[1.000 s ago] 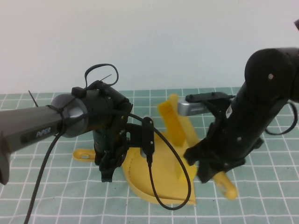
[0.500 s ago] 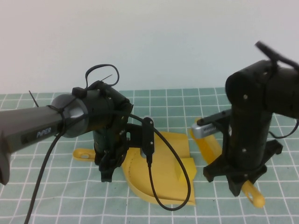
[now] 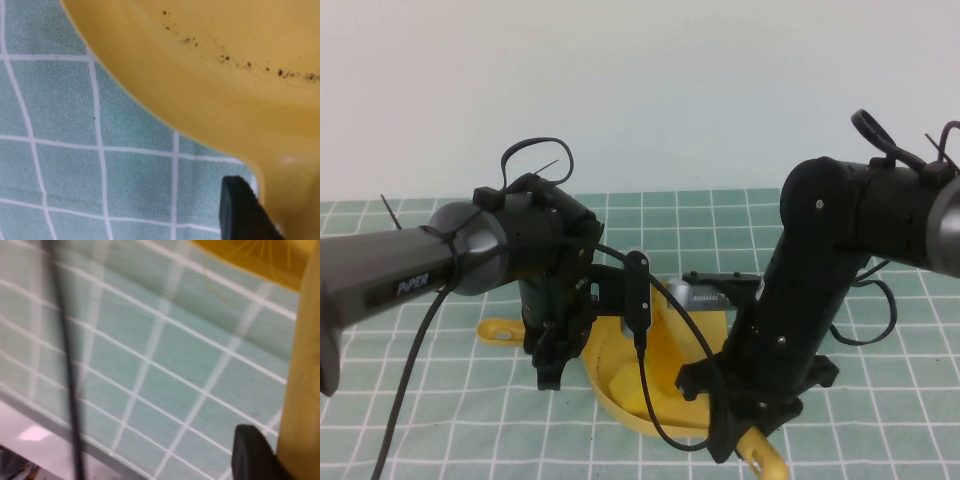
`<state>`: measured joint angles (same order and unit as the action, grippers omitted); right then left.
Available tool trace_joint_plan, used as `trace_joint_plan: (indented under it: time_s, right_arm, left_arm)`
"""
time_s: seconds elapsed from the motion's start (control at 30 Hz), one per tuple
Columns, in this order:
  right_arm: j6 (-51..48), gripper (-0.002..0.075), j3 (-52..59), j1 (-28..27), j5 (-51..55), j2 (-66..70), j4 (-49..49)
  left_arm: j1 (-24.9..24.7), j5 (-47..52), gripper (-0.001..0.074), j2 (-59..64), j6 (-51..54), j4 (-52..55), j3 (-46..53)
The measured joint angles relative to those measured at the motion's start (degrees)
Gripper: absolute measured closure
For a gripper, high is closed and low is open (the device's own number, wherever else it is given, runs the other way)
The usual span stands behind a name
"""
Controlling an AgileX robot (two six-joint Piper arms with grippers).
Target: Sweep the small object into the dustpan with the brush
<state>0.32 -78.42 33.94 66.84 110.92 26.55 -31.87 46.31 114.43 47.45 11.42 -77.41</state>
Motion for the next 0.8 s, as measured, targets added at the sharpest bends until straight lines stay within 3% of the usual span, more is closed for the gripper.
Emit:
trace_joint_plan:
  time_s: [0.13, 0.27, 0.37, 0.8]
  right_arm:
    - [-0.32, 0.0568, -0.04, 0.10, -0.89, 0.00, -0.48]
    - [0.99, 0.0568, -0.04, -0.52, -0.36, 0.00, -5.31]
    - [1.59, 0.0568, -0.04, -0.51, -0.03, 0.00, -8.15]
    - [7.02, 0.0568, -0.04, -4.76, -1.88, -5.99, -17.29]
  left_arm:
    - [0.00, 0.03, 0.0666, -0.12, 0.00, -0.59, 0.00]
    - [0.00, 0.03, 0.0401, -0.34, 0.00, -0.88, 0.00]
    - [0.00, 0.90, 0.0257, -0.59, -2.14, 0.36, 0.00]
    - [0.00, 5.42, 0.0241, -6.30, -6.49, 5.45, 0.00]
